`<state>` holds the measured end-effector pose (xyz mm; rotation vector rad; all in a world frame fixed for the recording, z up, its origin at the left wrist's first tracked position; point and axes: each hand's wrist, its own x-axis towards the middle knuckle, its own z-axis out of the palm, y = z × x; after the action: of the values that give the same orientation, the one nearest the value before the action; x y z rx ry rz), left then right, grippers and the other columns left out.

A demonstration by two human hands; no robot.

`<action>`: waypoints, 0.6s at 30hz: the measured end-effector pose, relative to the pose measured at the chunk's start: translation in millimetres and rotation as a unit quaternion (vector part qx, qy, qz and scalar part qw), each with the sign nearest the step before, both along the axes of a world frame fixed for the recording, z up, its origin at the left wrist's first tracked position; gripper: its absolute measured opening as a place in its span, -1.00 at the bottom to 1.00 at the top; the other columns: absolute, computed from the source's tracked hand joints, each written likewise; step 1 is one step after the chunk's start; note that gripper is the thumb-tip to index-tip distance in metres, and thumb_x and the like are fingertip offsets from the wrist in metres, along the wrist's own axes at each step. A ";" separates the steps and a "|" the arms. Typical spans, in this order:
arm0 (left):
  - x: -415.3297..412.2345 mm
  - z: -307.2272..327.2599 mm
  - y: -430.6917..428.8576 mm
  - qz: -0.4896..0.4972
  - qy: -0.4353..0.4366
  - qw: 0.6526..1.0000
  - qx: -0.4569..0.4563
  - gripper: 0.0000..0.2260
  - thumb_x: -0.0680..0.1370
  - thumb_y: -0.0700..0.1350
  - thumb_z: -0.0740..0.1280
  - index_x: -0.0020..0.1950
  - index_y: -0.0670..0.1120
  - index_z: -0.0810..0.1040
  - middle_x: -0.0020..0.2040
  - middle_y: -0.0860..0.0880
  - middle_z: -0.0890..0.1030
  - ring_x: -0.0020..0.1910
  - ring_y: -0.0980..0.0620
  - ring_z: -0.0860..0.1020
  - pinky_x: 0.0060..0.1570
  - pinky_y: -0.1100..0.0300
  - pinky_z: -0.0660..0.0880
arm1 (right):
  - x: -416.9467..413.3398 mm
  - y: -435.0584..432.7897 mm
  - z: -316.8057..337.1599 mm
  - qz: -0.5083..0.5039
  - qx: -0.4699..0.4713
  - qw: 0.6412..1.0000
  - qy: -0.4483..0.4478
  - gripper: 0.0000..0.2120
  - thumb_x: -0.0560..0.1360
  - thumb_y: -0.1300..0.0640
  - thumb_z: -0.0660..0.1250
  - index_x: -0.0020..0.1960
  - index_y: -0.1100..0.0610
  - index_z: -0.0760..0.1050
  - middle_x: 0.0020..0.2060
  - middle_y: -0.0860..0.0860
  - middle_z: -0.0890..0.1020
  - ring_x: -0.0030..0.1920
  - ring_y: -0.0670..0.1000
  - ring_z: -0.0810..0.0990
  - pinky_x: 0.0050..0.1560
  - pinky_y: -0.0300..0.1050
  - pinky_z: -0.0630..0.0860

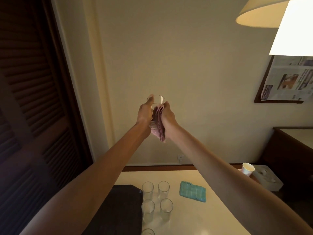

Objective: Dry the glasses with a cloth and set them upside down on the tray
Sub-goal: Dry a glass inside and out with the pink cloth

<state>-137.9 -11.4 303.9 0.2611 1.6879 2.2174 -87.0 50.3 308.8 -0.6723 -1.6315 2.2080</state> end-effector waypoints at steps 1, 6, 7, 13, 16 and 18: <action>-0.8 -0.9 -1.6 0.002 -0.005 1.000 0.006 -0.39 0.52 0.31 0.36 0.33 -0.15 0.58 0.11 -0.18 0.73 0.03 -0.15 0.73 0.05 -0.06 0.64 | 1.8 -3.6 -7.4 -0.003 0.073 0.997 -0.004 -0.39 0.64 -0.28 -0.04 -0.09 0.15 0.58 -0.21 0.12 0.69 -0.11 0.12 0.69 0.10 0.07 0.61; -1.0 -7.7 -5.4 -0.018 -0.023 1.000 0.011 -0.57 0.70 0.20 0.19 0.17 -0.13 0.64 0.04 -0.13 0.72 0.04 -0.12 0.69 -0.07 0.06 0.58 | 4.2 1.5 -25.7 -0.057 0.397 0.911 0.096 -0.59 0.63 -0.25 0.07 0.17 0.10 0.26 0.06 0.11 0.55 0.00 0.07 0.63 -0.03 0.00 0.59; 1.3 -9.3 -4.9 -0.025 -0.035 0.999 0.010 -0.55 0.71 0.19 0.16 0.20 -0.12 0.65 0.06 -0.14 0.72 0.04 -0.13 0.69 -0.11 0.06 0.59 | 4.6 4.3 -22.0 -0.063 0.412 0.903 0.104 -0.62 0.64 -0.22 0.09 0.15 0.10 0.25 0.07 0.11 0.55 0.01 0.07 0.63 -0.03 -0.02 0.58; 21.7 -8.3 -4.0 -0.047 -0.009 0.999 0.004 -0.50 0.63 0.30 0.24 0.23 -0.08 0.66 0.09 -0.13 0.73 0.00 -0.07 0.72 -0.10 0.05 0.61 | 7.3 19.3 4.8 -0.023 0.101 0.994 0.035 -0.38 0.66 -0.25 -0.03 -0.21 0.15 0.58 -0.36 0.07 0.67 -0.27 0.10 0.65 0.00 0.02 0.61; 16.0 -12.1 -1.4 0.004 -0.002 1.000 -0.022 -0.38 0.49 0.37 0.37 0.26 -0.13 0.65 0.22 -0.18 0.68 0.14 -0.17 0.68 -0.02 0.03 0.61 | 11.6 14.9 5.5 0.014 -0.075 0.997 0.024 -0.41 0.67 -0.19 -0.02 -0.25 0.17 0.53 -0.37 0.14 0.64 -0.29 0.13 0.61 0.01 0.08 0.61; 17.2 -11.2 -2.1 0.035 -0.004 0.999 -0.015 -0.45 0.56 0.31 0.34 0.24 -0.14 0.65 0.11 -0.13 0.72 0.04 -0.12 0.70 -0.11 0.07 0.60 | 11.7 7.8 -6.4 0.024 -0.014 1.000 -0.001 -0.40 0.67 -0.23 -0.05 -0.16 0.14 0.56 -0.24 0.15 0.68 -0.15 0.15 0.68 0.07 0.11 0.62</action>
<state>-120.8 -13.5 292.7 0.1898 1.7507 2.2367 -75.3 58.2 302.4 -0.6495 -1.6371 2.2690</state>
